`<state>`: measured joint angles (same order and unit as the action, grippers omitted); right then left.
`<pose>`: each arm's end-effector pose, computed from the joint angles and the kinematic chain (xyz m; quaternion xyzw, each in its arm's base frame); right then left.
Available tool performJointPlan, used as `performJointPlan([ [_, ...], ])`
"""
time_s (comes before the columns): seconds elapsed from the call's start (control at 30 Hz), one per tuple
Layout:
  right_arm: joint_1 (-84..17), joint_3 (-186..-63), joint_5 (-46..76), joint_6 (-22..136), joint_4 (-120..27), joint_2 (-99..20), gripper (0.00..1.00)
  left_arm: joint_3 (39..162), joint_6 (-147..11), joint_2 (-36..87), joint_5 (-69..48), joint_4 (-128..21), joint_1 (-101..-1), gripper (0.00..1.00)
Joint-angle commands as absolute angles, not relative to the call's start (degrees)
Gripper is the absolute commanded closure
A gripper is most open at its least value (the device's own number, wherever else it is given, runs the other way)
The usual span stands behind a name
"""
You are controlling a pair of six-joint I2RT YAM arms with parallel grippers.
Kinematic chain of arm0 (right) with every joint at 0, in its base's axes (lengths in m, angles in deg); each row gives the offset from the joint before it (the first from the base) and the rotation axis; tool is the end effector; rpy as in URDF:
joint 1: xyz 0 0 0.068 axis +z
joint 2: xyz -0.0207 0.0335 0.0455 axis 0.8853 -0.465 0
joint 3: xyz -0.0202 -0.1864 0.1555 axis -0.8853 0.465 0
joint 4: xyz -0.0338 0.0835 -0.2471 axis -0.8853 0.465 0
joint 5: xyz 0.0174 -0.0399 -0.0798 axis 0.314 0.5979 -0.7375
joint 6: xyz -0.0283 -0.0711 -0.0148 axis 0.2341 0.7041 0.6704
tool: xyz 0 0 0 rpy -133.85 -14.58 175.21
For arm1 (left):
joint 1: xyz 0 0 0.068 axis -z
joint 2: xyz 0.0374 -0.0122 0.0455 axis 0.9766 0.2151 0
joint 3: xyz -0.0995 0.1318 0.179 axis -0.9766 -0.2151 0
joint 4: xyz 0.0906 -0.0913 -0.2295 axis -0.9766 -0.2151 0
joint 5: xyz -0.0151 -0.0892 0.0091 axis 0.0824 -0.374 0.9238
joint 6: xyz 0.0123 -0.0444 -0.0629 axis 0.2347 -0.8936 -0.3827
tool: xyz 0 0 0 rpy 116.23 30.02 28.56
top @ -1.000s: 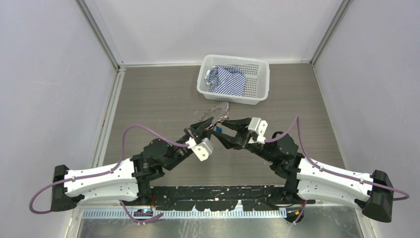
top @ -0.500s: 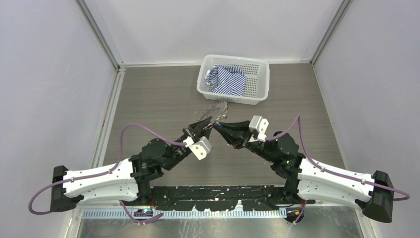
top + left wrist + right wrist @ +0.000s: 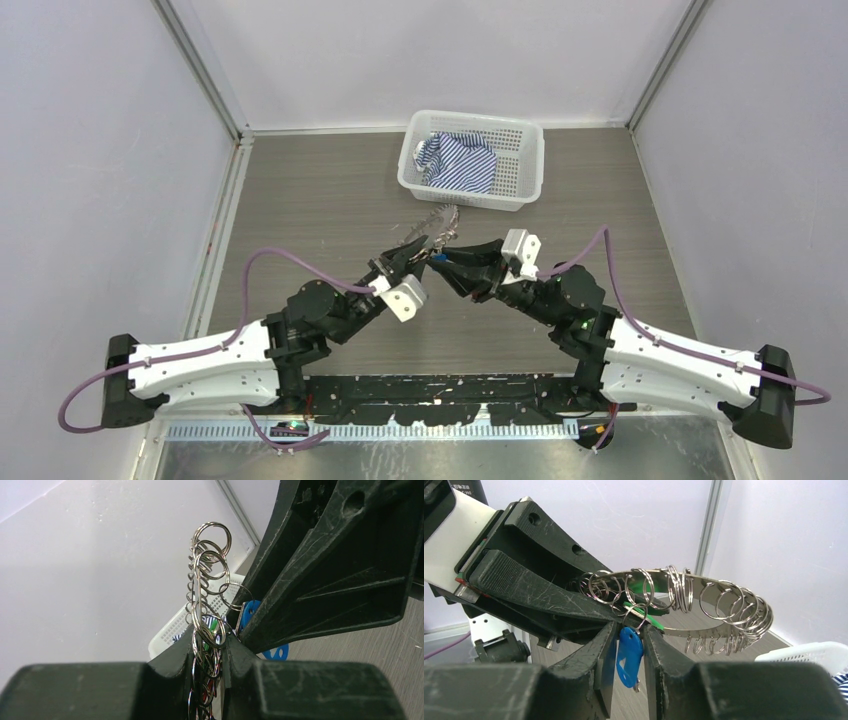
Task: Remove the keys from the keyring
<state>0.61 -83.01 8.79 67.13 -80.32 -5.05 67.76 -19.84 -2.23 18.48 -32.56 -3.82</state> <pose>0.1098 0.2192 0.3389 -0.3214 0.4686 0.4174 0.7092 0.0917 -0.2311 0.3452 0.4108 0.4591 -0.1460 0.7740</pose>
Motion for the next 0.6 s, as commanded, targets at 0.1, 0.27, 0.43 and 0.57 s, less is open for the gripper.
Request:
performJointPlan([
  [0.1, 0.9, -86.2, 12.0, 66.1, -78.9, -5.1, 0.67, 71.6, -19.6, -4.3, 14.8, -31.7, -3.8, 0.99],
  [0.27, 0.9, -86.1, 13.8, 65.4, -78.7, -5.4, 0.65, 73.0, -21.1, -5.1, 12.4, -34.1, -3.8, 0.99],
  [0.43, 0.8, -85.6, 14.0, 65.1, -79.1, -5.2, 0.62, 73.7, -22.5, -5.6, 11.1, -35.3, -3.8, 1.0],
  [0.57, 0.9, -85.5, 13.9, 65.2, -80.4, -4.5, 0.61, 74.0, -23.4, -5.7, 10.0, -36.0, -3.8, 0.99],
])
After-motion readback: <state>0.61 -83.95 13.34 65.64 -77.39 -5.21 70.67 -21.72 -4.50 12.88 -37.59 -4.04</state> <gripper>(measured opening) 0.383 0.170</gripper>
